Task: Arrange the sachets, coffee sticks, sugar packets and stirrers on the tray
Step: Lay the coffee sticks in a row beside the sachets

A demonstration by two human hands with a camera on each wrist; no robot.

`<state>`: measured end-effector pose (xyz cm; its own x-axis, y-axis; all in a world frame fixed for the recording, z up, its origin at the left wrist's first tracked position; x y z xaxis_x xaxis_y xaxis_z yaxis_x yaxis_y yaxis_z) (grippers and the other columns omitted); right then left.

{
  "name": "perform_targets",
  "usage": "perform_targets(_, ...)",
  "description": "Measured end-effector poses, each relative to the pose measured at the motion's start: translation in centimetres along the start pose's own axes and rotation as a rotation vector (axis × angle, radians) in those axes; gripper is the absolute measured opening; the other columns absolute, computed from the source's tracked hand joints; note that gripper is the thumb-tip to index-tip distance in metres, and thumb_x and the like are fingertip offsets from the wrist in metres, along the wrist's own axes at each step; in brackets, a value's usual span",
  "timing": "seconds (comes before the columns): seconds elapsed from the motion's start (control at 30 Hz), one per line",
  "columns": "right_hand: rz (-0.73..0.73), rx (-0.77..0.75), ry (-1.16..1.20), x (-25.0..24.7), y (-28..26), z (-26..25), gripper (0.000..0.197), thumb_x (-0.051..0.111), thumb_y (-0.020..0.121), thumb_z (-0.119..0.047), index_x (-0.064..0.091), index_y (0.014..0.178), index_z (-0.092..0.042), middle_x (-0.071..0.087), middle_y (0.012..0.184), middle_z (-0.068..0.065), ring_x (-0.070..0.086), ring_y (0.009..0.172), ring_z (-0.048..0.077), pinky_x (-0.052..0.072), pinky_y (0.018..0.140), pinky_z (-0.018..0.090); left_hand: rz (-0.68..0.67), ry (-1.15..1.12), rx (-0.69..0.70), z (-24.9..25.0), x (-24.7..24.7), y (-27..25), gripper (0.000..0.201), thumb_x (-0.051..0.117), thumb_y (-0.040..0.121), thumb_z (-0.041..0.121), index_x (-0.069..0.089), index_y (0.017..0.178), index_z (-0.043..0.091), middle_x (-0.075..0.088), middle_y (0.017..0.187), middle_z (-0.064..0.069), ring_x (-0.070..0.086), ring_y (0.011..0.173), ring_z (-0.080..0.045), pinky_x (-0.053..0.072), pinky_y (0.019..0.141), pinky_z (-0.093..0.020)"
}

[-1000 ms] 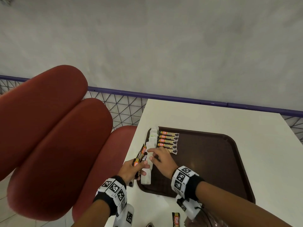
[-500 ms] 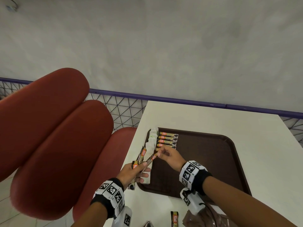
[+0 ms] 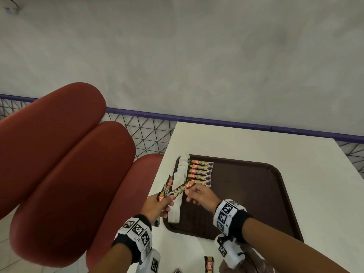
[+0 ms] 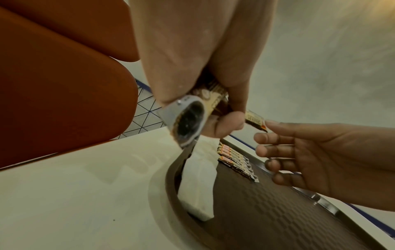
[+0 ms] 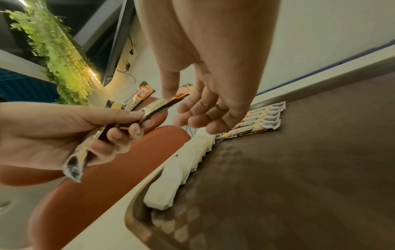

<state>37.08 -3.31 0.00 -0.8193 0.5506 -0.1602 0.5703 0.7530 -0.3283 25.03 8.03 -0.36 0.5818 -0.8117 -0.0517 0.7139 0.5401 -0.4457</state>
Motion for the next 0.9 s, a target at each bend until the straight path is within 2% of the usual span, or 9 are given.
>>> perform_targets(0.1,0.037,-0.002,0.051,0.3,0.3,0.1,0.017,0.057,0.091,-0.018,0.050,0.075,-0.016,0.060,0.072,-0.002,0.047,0.058,0.004,0.038,0.051,0.009,-0.023,0.026,-0.002,0.0,0.7,0.0,0.011,0.063,0.088,0.014,0.063,0.095,0.005,0.059,0.064,-0.005,0.046,0.045,-0.010,0.037,0.039,-0.019)
perform_targets(0.23,0.087,0.043,0.133,0.4,0.8,0.5,0.014,0.059,0.090,-0.016,0.050,0.079,-0.016,0.059,0.076,-0.002,0.051,0.066,0.010,0.041,0.059,0.019,-0.085,0.069,-0.015,-0.2,1.4,0.1,0.013,0.064,0.087,0.018,0.062,0.095,0.007,0.059,0.061,-0.004,0.046,0.041,-0.009,0.037,0.039,-0.020)
perform_targets(0.4,0.212,0.066,0.217,-1.0,1.2,0.3,0.017,0.051,0.091,-0.002,0.049,0.078,-0.014,0.058,0.073,0.002,0.053,0.063,0.013,0.041,0.057,0.021,-0.090,0.056,-0.052,-0.9,1.0,0.2,0.017,0.063,0.088,0.018,0.063,0.099,0.005,0.053,0.055,-0.002,0.043,0.038,-0.009,0.036,0.039,-0.020)
perform_targets(0.5,0.279,0.065,0.051,-2.8,1.5,0.8,0.023,0.047,0.091,0.001,0.048,0.076,-0.016,0.056,0.069,-0.002,0.052,0.062,0.011,0.044,0.055,0.016,-0.066,0.021,-0.076,-1.5,0.0,0.3,0.019,0.063,0.088,0.017,0.062,0.101,0.003,0.049,0.052,0.000,0.038,0.037,-0.010,0.032,0.039,-0.019)
perform_targets(0.6,0.283,0.097,-0.195,-3.7,1.7,2.1,0.029,0.048,0.089,0.001,0.049,0.071,-0.022,0.059,0.073,-0.002,0.056,0.071,0.014,0.048,0.071,0.026,-0.069,-0.004,-0.104,-1.9,-0.6,0.4,0.020,0.064,0.088,0.016,0.062,0.103,0.003,0.048,0.052,0.000,0.037,0.038,-0.009,0.030,0.040,-0.019)
perform_targets(0.7,0.249,0.060,-0.356,-3.9,1.3,2.6,0.031,0.046,0.089,0.001,0.048,0.070,-0.023,0.059,0.076,0.003,0.055,0.074,0.016,0.040,0.062,0.014,-0.067,-0.004,-0.107,-2.1,-1.1,0.5,0.017,0.064,0.088,0.017,0.062,0.099,0.004,0.047,0.051,0.001,0.036,0.039,-0.010,0.030,0.040,-0.018)
perform_targets(0.77,0.166,-0.005,-0.465,-3.6,1.2,2.4,0.029,0.044,0.087,0.004,0.049,0.073,-0.020,0.056,0.074,0.004,0.053,0.072,0.017,0.038,0.060,0.010,-0.055,-0.001,-0.110,-2.2,-1.4,0.6,0.016,0.064,0.087,0.017,0.062,0.097,0.004,0.047,0.051,0.001,0.036,0.040,-0.010,0.030,0.040,-0.019)
perform_targets(0.83,0.045,-0.044,-0.603,-3.1,1.2,2.2,0.027,0.041,0.086,0.006,0.052,0.079,-0.018,0.053,0.071,-0.001,0.052,0.072,0.017,0.042,0.065,0.014,-0.041,-0.001,-0.113,-2.4,-1.7,0.7,0.014,0.064,0.087,0.017,0.062,0.094,0.005,0.046,0.050,0.002,0.036,0.039,-0.009,0.030,0.039,-0.019)
perform_targets(0.9,-0.033,-0.051,-0.749,-2.9,1.4,2.1,0.027,0.040,0.088,0.001,0.058,0.086,-0.019,0.052,0.079,-0.002,0.056,0.080,0.020,0.046,0.077,0.026,-0.031,0.008,-0.115,-2.6,-2.0,0.7,0.014,0.065,0.087,0.018,0.062,0.092,0.006,0.046,0.050,0.001,0.036,0.040,-0.009,0.030,0.038,-0.019)
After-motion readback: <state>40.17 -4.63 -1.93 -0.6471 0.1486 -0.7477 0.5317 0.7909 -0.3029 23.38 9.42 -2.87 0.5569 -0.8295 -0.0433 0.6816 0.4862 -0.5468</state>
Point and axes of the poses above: each hand's wrist, its own y-axis towards the middle knuckle, its own x-axis out of the palm, z = x × y, the point moved 6 cm from there along y, towards the middle knuckle
